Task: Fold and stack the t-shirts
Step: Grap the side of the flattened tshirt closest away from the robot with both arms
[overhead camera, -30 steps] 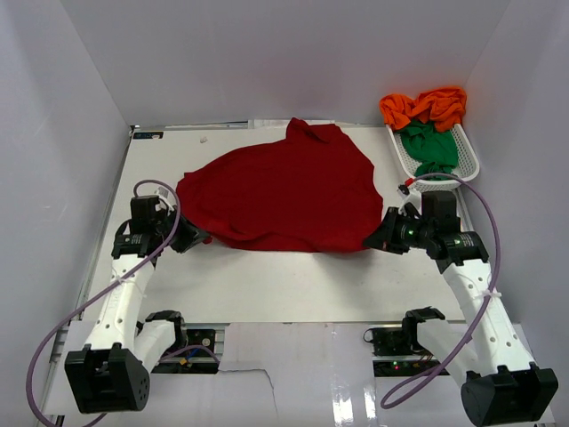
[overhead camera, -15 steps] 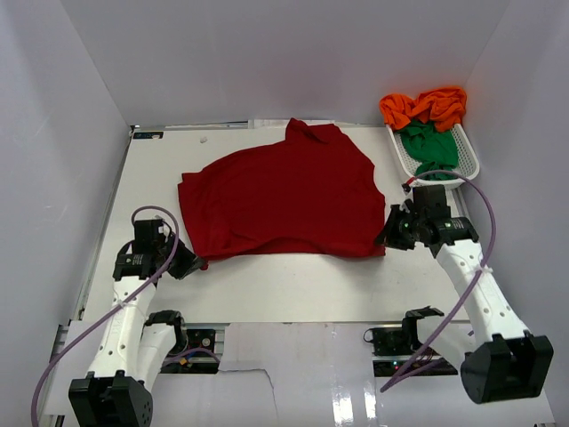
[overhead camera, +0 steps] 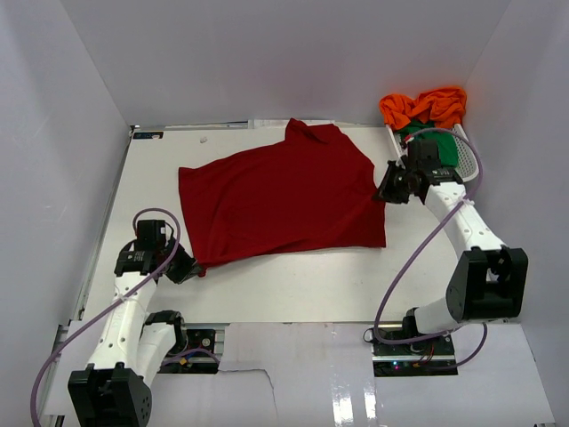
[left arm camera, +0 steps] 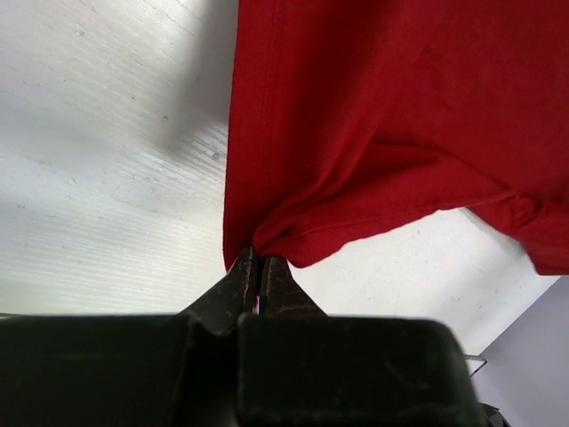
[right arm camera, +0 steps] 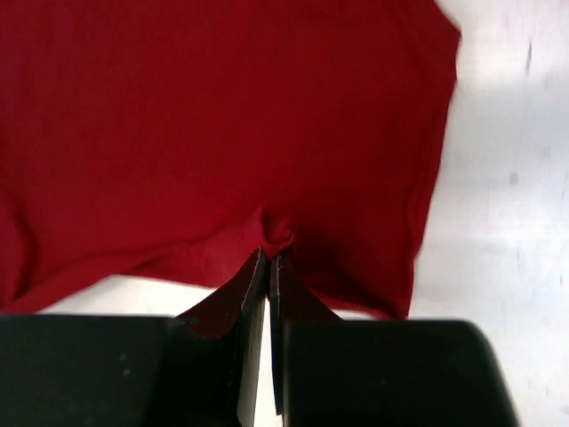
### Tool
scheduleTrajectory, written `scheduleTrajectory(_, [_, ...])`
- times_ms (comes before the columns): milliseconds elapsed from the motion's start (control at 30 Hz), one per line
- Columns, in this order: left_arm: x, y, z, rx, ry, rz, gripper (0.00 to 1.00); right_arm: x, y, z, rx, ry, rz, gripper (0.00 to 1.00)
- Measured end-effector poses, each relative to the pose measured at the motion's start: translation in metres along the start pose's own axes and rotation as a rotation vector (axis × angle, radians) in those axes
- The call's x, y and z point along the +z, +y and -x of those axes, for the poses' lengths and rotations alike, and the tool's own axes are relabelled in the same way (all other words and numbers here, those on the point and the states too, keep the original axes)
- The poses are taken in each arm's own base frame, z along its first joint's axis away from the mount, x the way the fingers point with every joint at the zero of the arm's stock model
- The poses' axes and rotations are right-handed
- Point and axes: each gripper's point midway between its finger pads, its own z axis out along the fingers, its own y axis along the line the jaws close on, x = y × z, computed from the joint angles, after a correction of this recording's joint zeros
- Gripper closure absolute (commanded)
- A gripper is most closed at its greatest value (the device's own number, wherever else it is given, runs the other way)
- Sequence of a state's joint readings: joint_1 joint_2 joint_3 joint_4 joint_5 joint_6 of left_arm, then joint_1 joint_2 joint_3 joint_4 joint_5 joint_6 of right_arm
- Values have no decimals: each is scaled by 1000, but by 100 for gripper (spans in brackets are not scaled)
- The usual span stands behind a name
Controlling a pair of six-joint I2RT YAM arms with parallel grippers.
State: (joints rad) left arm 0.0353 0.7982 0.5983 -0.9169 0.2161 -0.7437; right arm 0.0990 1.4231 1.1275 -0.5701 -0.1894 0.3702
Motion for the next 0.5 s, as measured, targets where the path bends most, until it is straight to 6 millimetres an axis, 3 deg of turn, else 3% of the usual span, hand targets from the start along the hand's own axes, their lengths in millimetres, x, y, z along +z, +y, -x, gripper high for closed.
scheduleTrajectory(167, [3,2,1,-3,12,23,100,10,22,45,-34,-50,68,92])
scheduleTrajectory(500, [4,-8,21,-6,-8,52,100,33,59,111,-115,-84,195,92])
